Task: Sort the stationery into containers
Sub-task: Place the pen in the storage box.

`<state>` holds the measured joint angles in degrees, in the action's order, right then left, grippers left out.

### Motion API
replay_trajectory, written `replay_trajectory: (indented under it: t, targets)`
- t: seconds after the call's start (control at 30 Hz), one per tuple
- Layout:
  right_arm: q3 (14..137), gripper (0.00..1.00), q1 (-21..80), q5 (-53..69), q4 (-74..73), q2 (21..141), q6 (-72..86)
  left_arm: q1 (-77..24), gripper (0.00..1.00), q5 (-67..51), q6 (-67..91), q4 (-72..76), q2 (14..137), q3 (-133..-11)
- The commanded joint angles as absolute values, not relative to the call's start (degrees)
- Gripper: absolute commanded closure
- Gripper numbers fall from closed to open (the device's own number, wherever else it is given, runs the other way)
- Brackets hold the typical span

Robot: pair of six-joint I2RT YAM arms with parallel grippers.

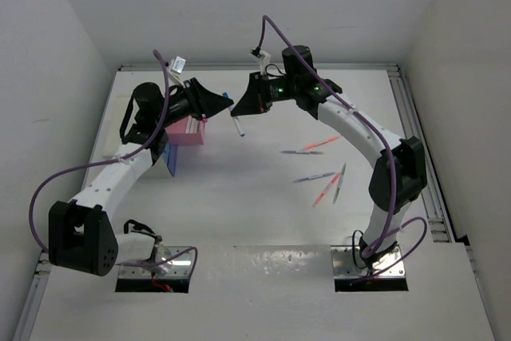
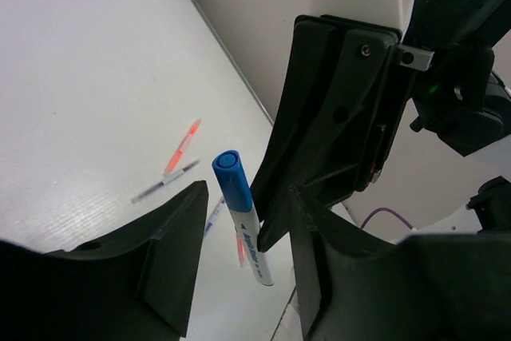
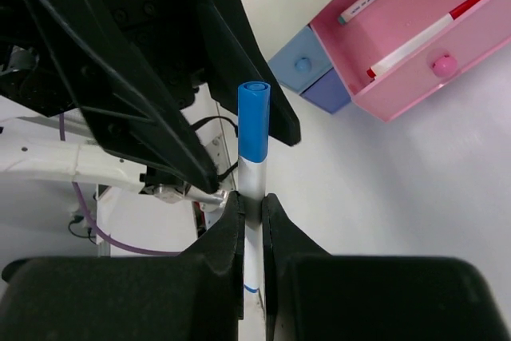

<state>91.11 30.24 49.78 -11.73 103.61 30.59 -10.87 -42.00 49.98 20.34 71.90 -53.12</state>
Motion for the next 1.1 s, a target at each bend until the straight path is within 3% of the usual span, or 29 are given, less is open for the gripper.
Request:
replay_trajectory:
  t: [0.0,0.23,0.27,0.3,0.37,0.43,0.47,0.63,1.07]
  targets:
    - [93.9,1.0,31.0,51.6,-7.8,103.3,32.0,-11.7,0.52,-41.4,48.9,20.8,71.7,-53.3]
    - [94.5,1.0,31.7,52.6,-8.2,103.4,32.0,-10.5,0.91,-40.3,46.7,16.1,73.0,-56.2]
    - [94.8,0.97,31.7,52.4,-9.0,103.7,31.4,-9.8,0.94,-40.5,45.9,15.1,73.3,-56.8]
    - [95.2,0.88,31.1,52.0,-10.3,103.6,30.2,-8.2,1.0,-40.5,45.0,13.6,73.6,-58.7]
    - [94.8,0.54,29.5,51.2,-12.3,103.5,28.7,-5.8,1.0,-39.0,37.7,4.8,75.0,-62.6]
    - [94.4,0.47,27.8,50.8,-13.8,103.4,28.0,-4.7,1.0,-32.7,25.8,-11.9,77.8,-71.2]
    - [93.8,0.46,26.0,50.2,-14.2,103.3,27.2,-4.0,1.0,-29.0,22.8,-19.4,79.0,-73.5]
    - [91.6,0.47,20.5,48.7,-15.9,103.4,24.8,-2.4,1.0,-13.4,12.1,-27.6,80.4,-78.7]
    - [90.9,0.5,18.3,49.2,-19.8,104.7,20.1,-3.7,1.0,-4.5,7.5,-32.1,93.1,-87.2]
